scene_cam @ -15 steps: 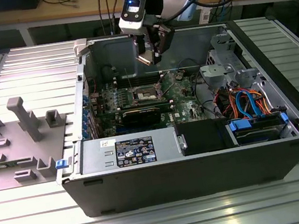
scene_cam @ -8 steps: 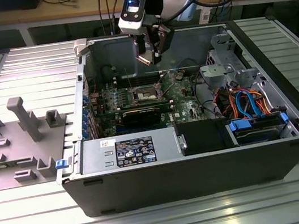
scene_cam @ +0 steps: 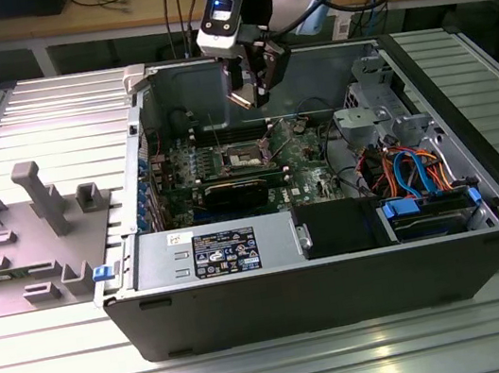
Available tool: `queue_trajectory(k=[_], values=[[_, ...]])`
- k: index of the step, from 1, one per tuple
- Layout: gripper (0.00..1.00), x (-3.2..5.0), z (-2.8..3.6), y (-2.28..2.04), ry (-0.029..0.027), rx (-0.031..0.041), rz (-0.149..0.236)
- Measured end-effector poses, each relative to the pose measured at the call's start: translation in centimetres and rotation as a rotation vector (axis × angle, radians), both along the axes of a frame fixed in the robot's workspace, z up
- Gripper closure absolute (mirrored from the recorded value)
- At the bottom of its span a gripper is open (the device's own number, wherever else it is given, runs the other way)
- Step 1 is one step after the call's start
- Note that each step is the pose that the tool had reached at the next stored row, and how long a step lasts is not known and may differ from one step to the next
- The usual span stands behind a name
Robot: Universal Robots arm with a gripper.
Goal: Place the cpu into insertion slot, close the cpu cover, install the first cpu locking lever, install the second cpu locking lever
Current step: 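Place the cpu into insertion slot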
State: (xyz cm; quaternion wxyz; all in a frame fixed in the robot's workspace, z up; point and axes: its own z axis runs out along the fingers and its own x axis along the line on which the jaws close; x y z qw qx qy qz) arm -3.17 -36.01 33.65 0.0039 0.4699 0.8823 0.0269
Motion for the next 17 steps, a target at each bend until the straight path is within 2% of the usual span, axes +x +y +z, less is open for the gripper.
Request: queue_trajectory(k=[17], values=[[0.46,0.0,0.0,0.0,0.0,0.0,-0.024]])
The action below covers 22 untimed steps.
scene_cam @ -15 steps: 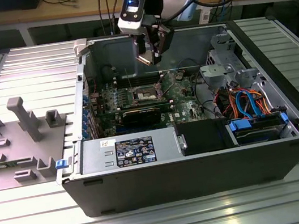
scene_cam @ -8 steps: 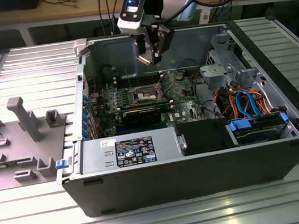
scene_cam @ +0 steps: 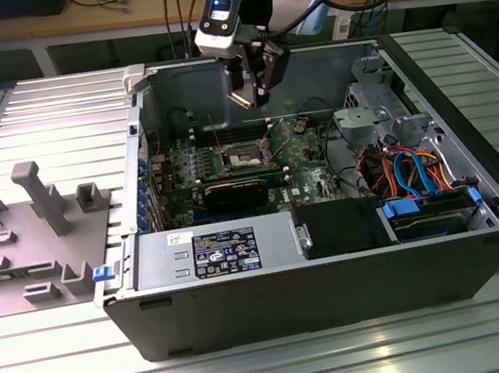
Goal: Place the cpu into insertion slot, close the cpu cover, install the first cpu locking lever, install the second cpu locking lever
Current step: 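Place the cpu into insertion slot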
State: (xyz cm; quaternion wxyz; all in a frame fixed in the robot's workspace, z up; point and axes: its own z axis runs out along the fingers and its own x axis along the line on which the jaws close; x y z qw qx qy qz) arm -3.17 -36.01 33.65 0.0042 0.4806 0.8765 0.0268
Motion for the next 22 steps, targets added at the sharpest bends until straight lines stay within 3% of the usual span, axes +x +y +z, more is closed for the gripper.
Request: queue_trajectory(k=[22], values=[[0.46,0.0,0.0,0.0,0.0,0.0,-0.036]])
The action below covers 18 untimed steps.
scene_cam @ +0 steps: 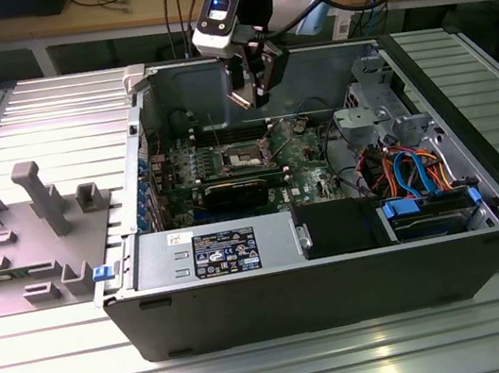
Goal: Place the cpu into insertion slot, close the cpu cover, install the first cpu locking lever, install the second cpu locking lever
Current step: 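Place the cpu into insertion slot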
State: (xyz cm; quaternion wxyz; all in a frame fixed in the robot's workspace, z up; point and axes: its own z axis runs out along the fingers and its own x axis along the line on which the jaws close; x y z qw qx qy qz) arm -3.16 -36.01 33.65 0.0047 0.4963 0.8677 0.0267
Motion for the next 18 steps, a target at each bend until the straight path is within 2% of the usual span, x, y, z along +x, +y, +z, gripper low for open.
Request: queue_trajectory(k=[18], values=[[0.46,0.0,0.0,0.0,0.0,0.0,-0.036]])
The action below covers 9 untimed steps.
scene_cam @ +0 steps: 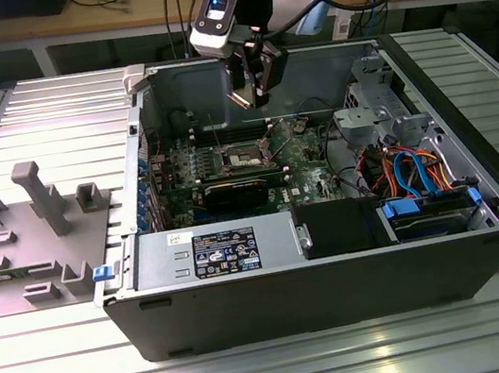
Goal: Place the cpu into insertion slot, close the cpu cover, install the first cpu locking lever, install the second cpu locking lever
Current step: 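Place the cpu into insertion slot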
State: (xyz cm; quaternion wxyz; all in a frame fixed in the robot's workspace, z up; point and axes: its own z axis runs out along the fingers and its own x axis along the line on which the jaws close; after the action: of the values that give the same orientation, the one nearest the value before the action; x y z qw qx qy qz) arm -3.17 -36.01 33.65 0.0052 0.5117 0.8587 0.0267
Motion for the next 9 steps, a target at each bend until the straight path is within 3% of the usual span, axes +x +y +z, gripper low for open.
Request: queue_trajectory(k=[9], values=[[0.46,0.0,0.0,0.0,0.0,0.0,-0.015]])
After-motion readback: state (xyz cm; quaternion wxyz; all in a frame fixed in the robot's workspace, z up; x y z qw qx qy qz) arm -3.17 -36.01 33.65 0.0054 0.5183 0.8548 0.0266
